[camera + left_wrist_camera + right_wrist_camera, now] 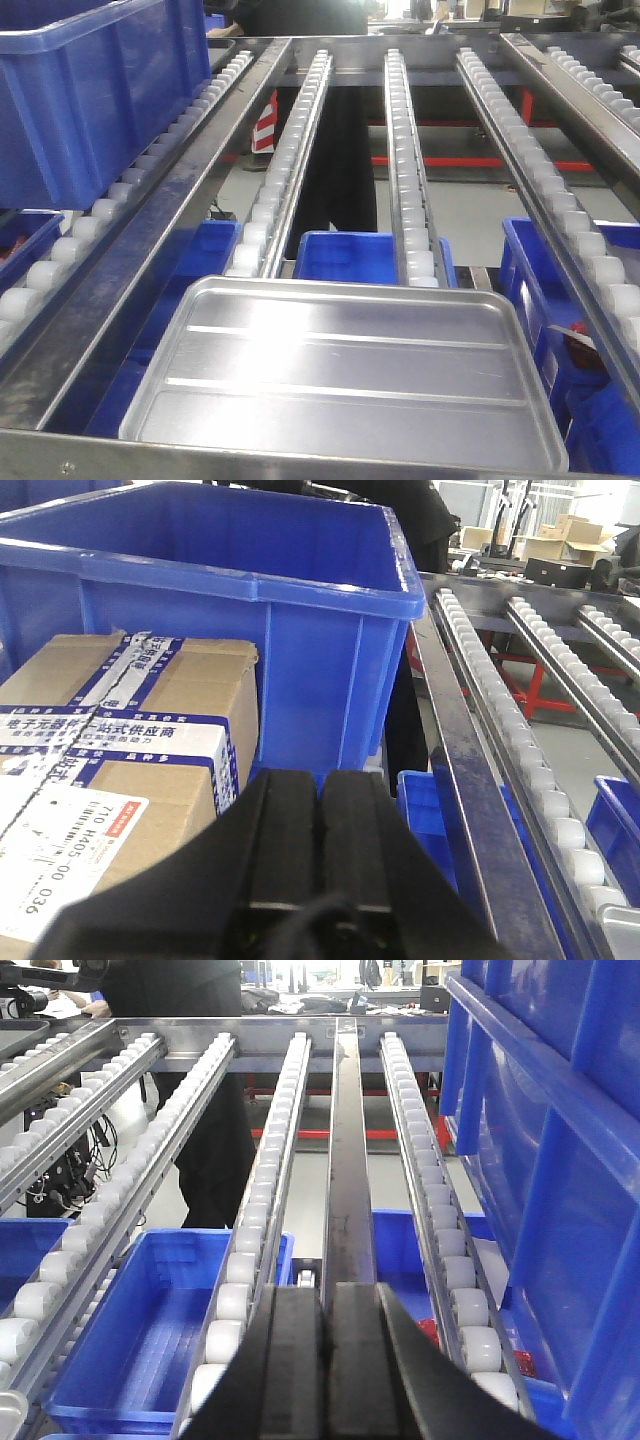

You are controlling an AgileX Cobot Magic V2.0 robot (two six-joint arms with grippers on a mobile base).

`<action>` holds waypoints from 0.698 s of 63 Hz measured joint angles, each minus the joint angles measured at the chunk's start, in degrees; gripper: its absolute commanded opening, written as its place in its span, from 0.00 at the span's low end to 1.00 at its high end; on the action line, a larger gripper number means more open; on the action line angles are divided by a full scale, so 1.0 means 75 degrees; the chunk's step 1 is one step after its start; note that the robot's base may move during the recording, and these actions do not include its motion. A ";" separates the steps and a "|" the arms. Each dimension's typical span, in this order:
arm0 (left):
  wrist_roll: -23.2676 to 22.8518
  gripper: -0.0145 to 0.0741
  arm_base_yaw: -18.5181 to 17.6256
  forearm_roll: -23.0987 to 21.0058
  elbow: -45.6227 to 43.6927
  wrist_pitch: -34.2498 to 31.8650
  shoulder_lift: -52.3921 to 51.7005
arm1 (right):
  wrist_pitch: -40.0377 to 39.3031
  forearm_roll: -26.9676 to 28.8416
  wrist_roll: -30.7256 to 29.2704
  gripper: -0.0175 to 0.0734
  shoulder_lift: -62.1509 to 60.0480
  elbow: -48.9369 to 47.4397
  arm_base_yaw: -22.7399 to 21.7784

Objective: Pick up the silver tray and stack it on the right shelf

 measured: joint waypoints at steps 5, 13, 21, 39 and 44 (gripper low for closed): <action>0.0000 0.05 0.0000 0.0000 0.0000 0.0000 0.0000 | 0.0000 0.0000 0.0000 0.25 0.0000 0.0000 0.0000; 0.0000 0.05 0.0000 0.0000 0.0000 0.0000 0.0000 | 0.0000 0.0000 0.0000 0.25 0.0000 0.0000 0.0000; 0.0000 0.05 0.0000 0.0000 0.0000 0.0000 0.0000 | 0.0000 0.0000 0.0000 0.25 0.0000 0.0000 0.0000; 0.0000 0.05 0.0000 0.0000 0.0000 -0.0043 0.0000 | 0.0000 0.0000 0.0000 0.25 0.0000 0.0000 0.0000; 0.0000 0.05 0.0000 0.0000 0.0000 -0.0077 0.0000 | 0.0000 0.0000 0.0000 0.25 0.0000 0.0000 0.0000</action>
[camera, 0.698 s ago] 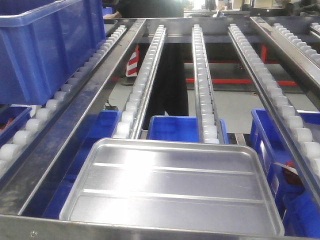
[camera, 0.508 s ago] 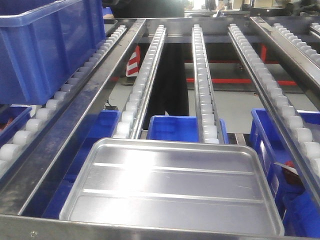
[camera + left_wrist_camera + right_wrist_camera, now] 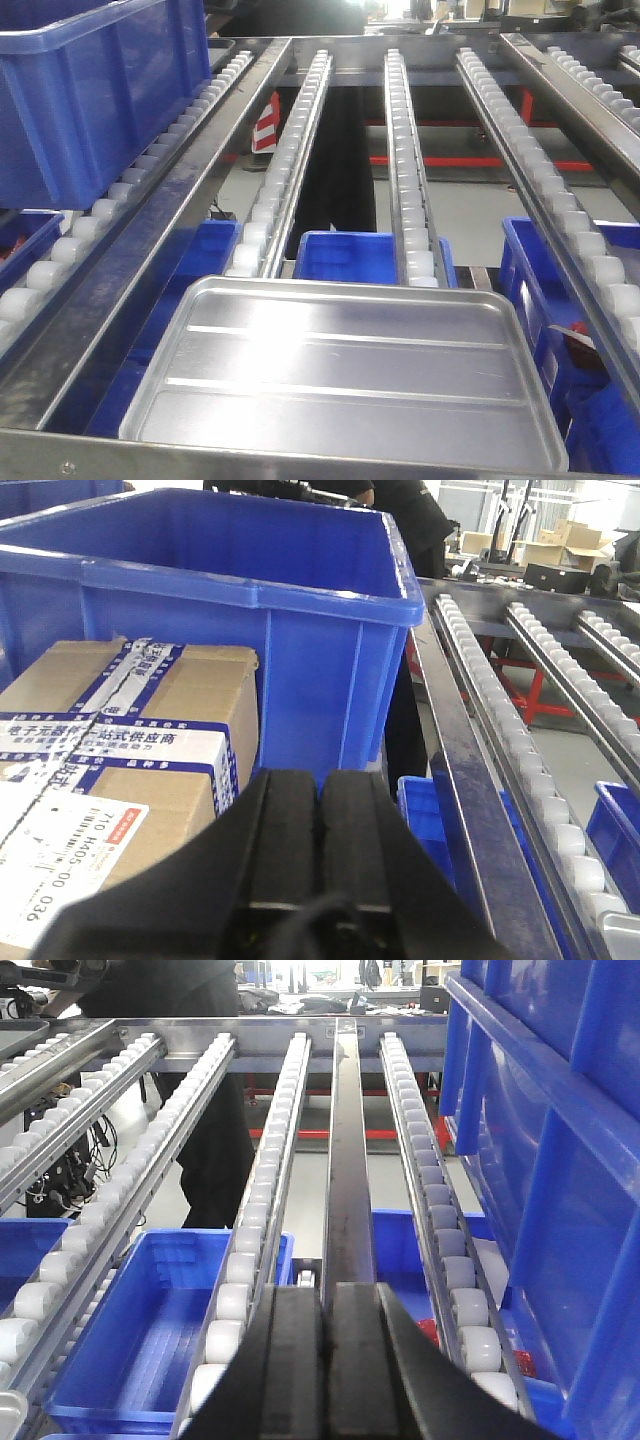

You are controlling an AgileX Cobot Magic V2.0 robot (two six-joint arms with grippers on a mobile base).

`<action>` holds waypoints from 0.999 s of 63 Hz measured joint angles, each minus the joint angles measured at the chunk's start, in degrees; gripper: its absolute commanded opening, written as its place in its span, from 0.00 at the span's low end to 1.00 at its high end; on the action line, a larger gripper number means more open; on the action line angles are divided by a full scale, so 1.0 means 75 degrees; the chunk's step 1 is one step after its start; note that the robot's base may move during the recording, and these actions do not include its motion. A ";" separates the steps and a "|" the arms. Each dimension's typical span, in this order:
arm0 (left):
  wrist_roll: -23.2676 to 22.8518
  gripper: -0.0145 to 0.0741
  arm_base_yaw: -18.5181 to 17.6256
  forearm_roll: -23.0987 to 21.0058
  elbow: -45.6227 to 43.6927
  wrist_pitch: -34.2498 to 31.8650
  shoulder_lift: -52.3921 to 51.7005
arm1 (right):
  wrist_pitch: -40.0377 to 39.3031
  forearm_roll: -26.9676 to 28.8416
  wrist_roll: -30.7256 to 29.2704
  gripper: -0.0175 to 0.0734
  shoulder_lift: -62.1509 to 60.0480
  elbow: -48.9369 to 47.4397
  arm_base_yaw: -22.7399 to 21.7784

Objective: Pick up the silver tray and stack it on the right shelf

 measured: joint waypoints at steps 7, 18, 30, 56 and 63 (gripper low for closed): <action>0.0000 0.05 0.0000 0.0000 0.0014 -0.0156 0.0000 | -0.0098 0.0000 0.0000 0.25 0.0000 0.0000 0.0000; 0.0000 0.05 0.0000 -0.0016 0.0014 -0.0939 0.0000 | -0.0527 0.0000 0.0000 0.25 0.0000 0.0000 0.0000; 0.0000 0.05 0.0000 0.0062 -0.1482 0.0629 0.0018 | -0.0584 0.0047 0.0069 0.25 0.0000 -0.1014 0.0000; 0.0589 0.05 -0.0267 -0.1343 -0.4563 0.4898 0.2688 | 0.2197 0.0288 0.0811 0.57 0.2114 -0.3760 0.1030; 0.1918 0.05 -0.0849 -0.2168 -0.4687 0.5044 0.3434 | 0.2526 0.0465 0.0826 0.67 0.2659 -0.3924 0.1598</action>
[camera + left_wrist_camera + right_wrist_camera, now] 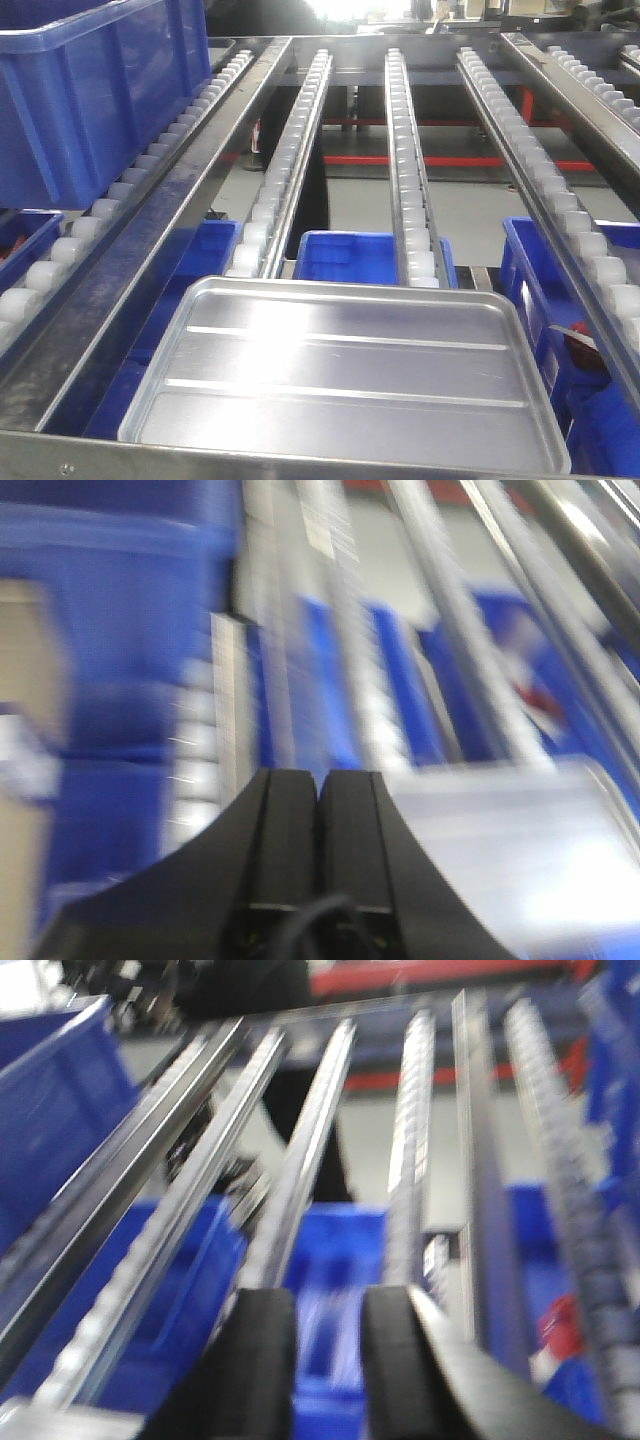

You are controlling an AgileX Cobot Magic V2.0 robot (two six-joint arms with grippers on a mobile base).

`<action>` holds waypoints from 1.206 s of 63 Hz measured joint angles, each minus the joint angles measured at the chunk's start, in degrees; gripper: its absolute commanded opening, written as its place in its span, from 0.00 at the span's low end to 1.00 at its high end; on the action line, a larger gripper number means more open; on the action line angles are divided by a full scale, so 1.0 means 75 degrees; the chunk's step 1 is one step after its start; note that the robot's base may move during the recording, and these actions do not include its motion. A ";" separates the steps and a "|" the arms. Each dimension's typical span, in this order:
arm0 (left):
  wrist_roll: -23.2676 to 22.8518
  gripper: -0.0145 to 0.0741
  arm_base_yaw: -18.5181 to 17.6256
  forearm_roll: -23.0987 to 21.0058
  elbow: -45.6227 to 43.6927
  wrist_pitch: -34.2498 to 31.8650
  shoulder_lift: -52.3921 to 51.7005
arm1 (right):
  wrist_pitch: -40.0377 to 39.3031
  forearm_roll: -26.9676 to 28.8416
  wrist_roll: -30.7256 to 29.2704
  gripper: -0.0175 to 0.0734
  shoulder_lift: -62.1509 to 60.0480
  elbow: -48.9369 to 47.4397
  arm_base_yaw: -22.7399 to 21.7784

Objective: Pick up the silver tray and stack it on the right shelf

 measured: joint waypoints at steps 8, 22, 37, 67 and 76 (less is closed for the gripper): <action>0.0632 0.14 -0.0932 -0.0479 -0.0194 0.0166 0.0822 | 0.0246 0.0344 0.0000 0.69 0.0568 -0.0067 0.0686; 0.0813 0.53 -0.2195 -0.0604 -0.0799 0.0183 0.2392 | 0.0478 0.1021 0.0000 0.70 0.1529 -0.0073 0.1791; 0.1075 0.52 -0.2394 -0.1462 -0.1426 -0.0002 0.4000 | 0.0156 0.1081 0.0000 0.70 0.2571 -0.0125 0.2369; 0.0821 0.52 -0.2747 -0.1089 -0.2397 0.0894 0.6472 | 0.2138 -0.0071 0.0399 0.70 0.5709 -0.1419 0.3038; -0.0873 0.52 -0.3118 0.0753 -0.2833 0.1165 0.6932 | 0.2211 -0.0434 0.1437 0.70 0.6398 -0.1596 0.3038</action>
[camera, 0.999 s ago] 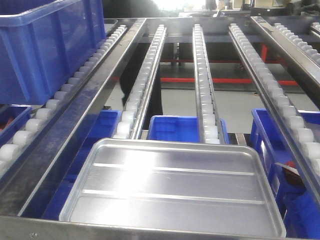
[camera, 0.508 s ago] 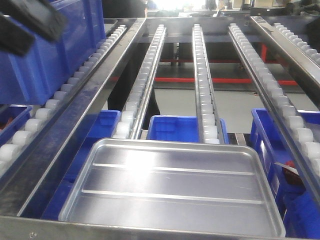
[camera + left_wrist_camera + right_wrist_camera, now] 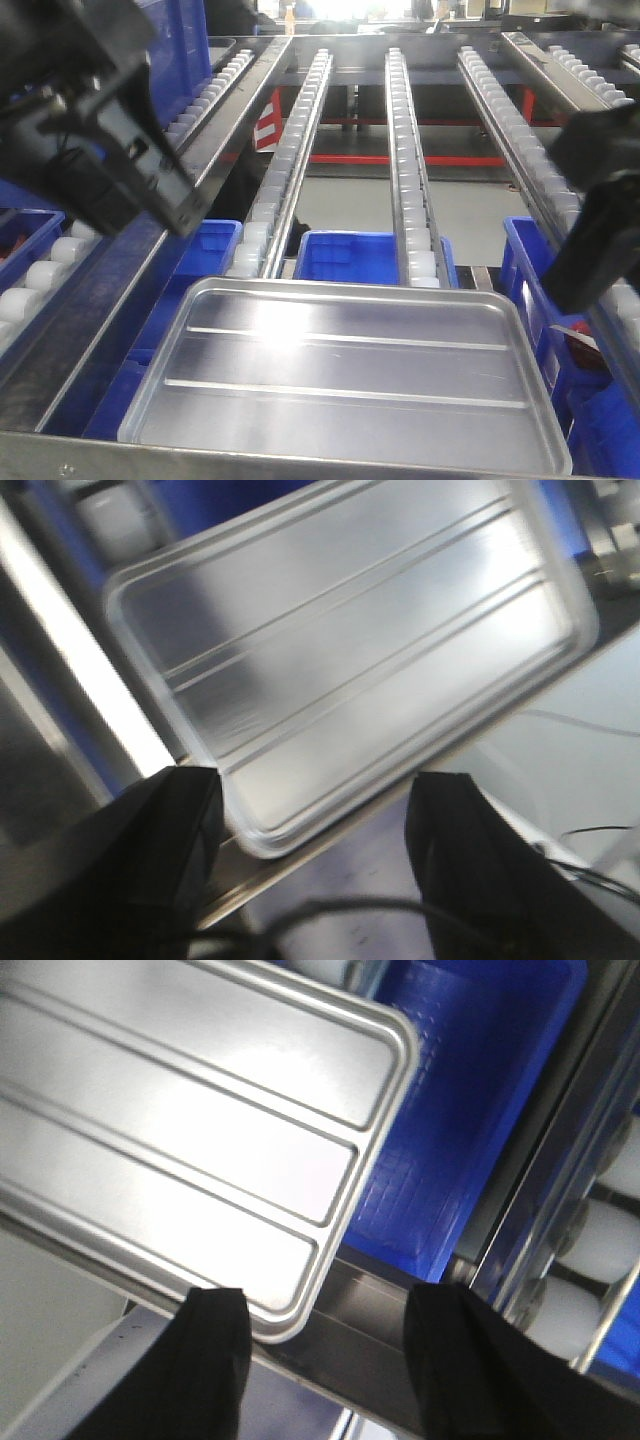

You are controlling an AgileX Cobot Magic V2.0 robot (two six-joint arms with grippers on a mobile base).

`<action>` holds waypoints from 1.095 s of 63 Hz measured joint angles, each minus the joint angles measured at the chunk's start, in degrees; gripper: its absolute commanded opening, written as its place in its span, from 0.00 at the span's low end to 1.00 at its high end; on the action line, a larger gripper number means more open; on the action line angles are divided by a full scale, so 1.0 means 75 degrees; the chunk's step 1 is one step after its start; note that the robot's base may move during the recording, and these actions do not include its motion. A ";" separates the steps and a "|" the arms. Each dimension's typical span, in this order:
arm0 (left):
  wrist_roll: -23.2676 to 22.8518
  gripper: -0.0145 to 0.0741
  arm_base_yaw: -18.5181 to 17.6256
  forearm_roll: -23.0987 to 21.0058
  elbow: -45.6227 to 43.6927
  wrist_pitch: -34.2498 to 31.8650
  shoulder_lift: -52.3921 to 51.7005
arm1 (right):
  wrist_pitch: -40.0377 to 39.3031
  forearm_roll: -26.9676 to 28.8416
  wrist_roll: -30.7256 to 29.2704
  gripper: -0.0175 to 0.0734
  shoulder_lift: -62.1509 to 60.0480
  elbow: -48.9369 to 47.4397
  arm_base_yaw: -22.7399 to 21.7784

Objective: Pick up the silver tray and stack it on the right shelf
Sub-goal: 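Lower both grippers onto opposite short edges of the silver tray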

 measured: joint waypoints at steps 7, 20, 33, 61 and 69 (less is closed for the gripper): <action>-0.2025 0.52 -0.0260 0.1660 -0.0383 0.0458 0.0343 | -0.0135 -0.0075 0.0563 0.70 0.0383 -0.0025 0.0000; -0.4353 0.52 -0.0365 0.2677 -0.0617 0.0095 0.0808 | -0.0425 -0.0414 0.1320 0.70 0.1024 -0.0092 0.0000; -0.4891 0.52 -0.0383 0.2688 -0.0634 -0.0161 0.1300 | -0.0560 -0.0547 0.1493 0.70 0.1637 -0.0295 0.0000; -0.4973 0.52 -0.0899 0.2513 -0.0650 -0.0565 0.2259 | -0.0750 -0.0639 0.1523 0.70 0.2145 -0.0343 0.0000; -0.5081 0.52 -0.0902 0.2508 -0.0650 -0.0604 0.2597 | -0.0826 -0.0639 0.1523 0.70 0.2236 -0.0343 0.0000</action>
